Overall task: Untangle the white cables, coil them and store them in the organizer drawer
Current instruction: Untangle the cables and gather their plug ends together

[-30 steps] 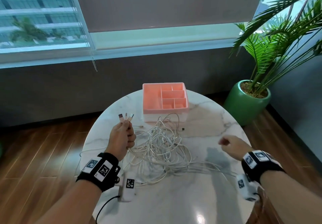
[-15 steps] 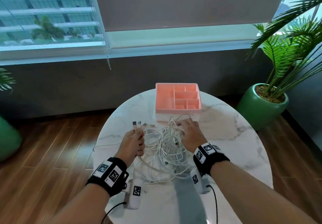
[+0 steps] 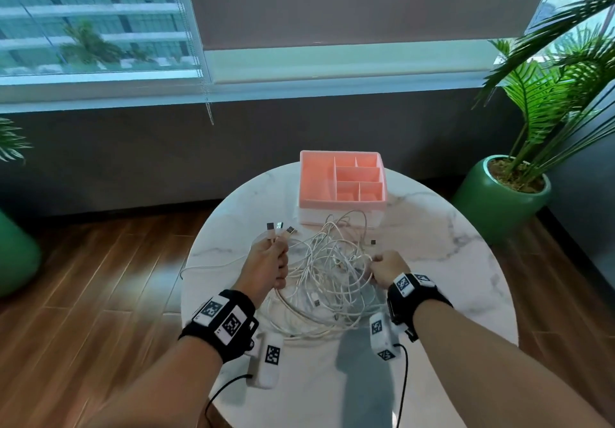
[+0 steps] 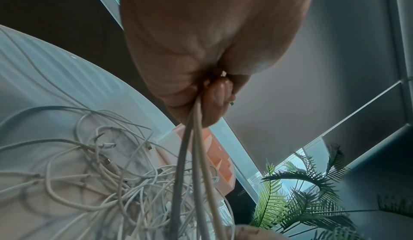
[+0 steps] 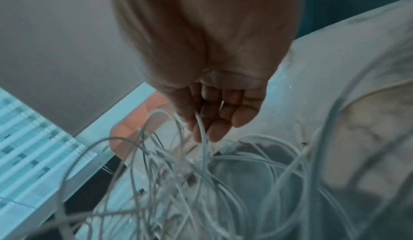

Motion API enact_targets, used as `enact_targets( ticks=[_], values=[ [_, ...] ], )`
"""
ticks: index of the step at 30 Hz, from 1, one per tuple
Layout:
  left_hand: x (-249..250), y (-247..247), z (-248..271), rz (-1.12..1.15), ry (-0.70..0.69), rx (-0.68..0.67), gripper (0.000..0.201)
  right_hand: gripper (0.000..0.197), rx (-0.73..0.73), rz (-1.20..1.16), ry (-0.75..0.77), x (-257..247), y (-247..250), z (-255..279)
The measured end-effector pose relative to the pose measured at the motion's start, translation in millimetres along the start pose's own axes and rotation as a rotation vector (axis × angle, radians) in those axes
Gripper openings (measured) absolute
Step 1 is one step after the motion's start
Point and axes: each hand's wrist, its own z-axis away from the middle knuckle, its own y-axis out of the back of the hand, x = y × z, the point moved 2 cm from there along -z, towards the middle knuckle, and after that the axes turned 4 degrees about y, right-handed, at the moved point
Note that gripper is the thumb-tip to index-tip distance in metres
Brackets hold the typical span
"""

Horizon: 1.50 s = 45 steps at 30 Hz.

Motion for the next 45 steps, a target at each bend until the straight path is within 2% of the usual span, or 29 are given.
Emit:
enact_targets(
  ticks=[3, 7, 11, 17, 19, 22, 26, 30, 32, 35, 38, 41, 45],
  values=[
    [6, -4, 0, -0.001, -0.028, -0.014, 0.032, 0.026, 0.130, -0.192, 0.075, -23, 27, -1],
    [13, -10, 0, 0.016, -0.058, -0.019, 0.031, 0.022, 0.175, -0.385, 0.246, -72, 78, 2],
    [21, -16, -1, 0.056, -0.102, 0.011, 0.030, 0.020, 0.193, -0.512, 0.490, -124, 121, 19],
    [42, -23, 1, 0.128, -0.241, 0.055, 0.032, 0.018, 0.148, -0.737, 0.762, -193, 161, 62],
    [53, -26, 4, 0.166, -0.280, 0.055, 0.033, 0.018, 0.108, -0.800, 0.809, -204, 166, 71],
    [67, -33, 8, 0.203, -0.337, 0.069, 0.029, 0.018, 0.039, -0.816, 0.818, -208, 163, 78],
    [77, -44, 10, 0.229, -0.387, 0.075, 0.021, 0.019, -0.023, -0.706, 0.755, -194, 139, 77],
    [79, -55, 7, 0.154, -0.399, 0.004, 0.023, 0.020, -0.110, -0.592, 0.708, -178, 112, 75],
    [79, -58, 4, 0.080, -0.384, 0.039, 0.029, 0.021, -0.153, -0.572, 0.697, -173, 104, 77],
    [76, -55, 0, 0.010, -0.301, 0.118, 0.028, 0.021, -0.207, -0.599, 0.695, -171, 100, 83],
    [74, -53, 0, 0.273, -0.117, 0.011, 0.019, 0.018, -0.292, -0.599, 0.701, -169, 97, 87],
    [81, -46, -1, 0.492, -0.052, -0.065, 0.027, 0.014, -0.413, -0.357, 0.683, -155, 83, 88],
    [87, -32, -5, 0.407, -0.148, -0.042, 0.029, 0.014, -0.509, 0.025, 0.590, -111, 51, 78]
  ],
)
